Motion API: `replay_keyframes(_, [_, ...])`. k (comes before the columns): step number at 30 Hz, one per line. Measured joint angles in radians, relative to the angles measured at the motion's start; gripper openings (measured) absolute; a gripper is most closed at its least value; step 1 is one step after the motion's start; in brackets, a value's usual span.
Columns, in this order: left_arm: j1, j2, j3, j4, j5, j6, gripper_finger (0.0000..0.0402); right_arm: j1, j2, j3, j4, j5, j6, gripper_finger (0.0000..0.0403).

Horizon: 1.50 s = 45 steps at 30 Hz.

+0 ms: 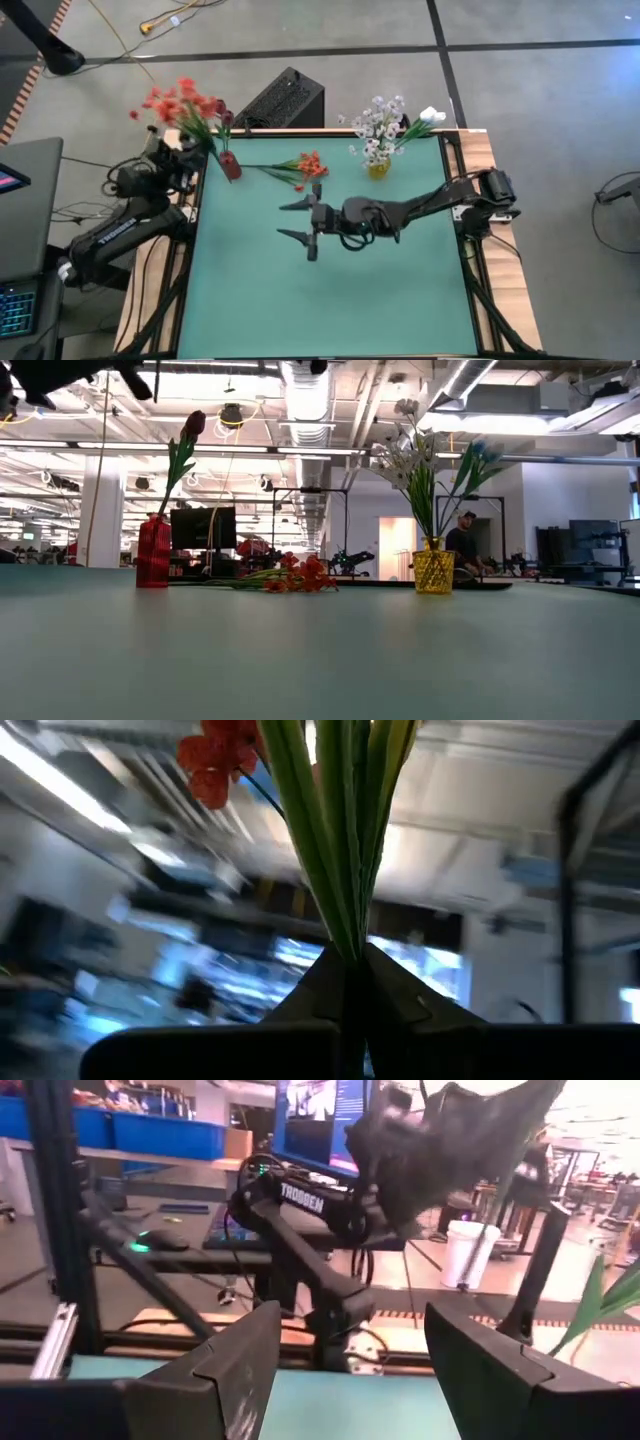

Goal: Sort flowers into vase by color
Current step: Put the bottom red flowers into the red vase

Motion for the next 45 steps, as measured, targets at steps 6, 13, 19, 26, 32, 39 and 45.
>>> replay_keyframes(6, [-0.220, 0.117, 0.001, 0.027, 0.006, 0.046, 0.0000, -0.044, 0.000, 0.065, -0.010, -0.005, 0.006, 0.0275])
replay_keyframes(13, [-0.507, 0.323, 0.001, 0.173, -0.106, 0.228, 0.0000, -0.058, 0.031, 0.067, 0.038, -0.053, 0.061, 0.0275])
replay_keyframes(19, [-0.634, 0.476, 0.007, 0.295, -0.171, 0.309, 0.0000, -0.053, 0.100, 0.073, 0.099, -0.054, 0.061, 0.0275])
replay_keyframes(26, [-0.718, 0.569, 0.046, 0.288, -0.216, 0.392, 0.0000, -0.049, 0.146, 0.077, 0.143, -0.051, 0.059, 0.0275])
replay_keyframes(32, [-0.753, 0.630, 0.076, 0.289, -0.246, 0.442, 0.0000, -0.049, 0.163, 0.078, 0.139, -0.046, 0.062, 0.0261])
replay_keyframes(39, [-0.754, 0.624, 0.077, 0.286, -0.241, 0.446, 0.0000, -0.034, 0.161, 0.078, 0.074, -0.044, 0.062, 0.0181])
replay_keyframes(45, [-0.754, 0.624, 0.077, 0.256, -0.204, 0.435, 0.0000, -0.021, 0.161, 0.078, 0.028, 0.005, 0.057, 0.0090])
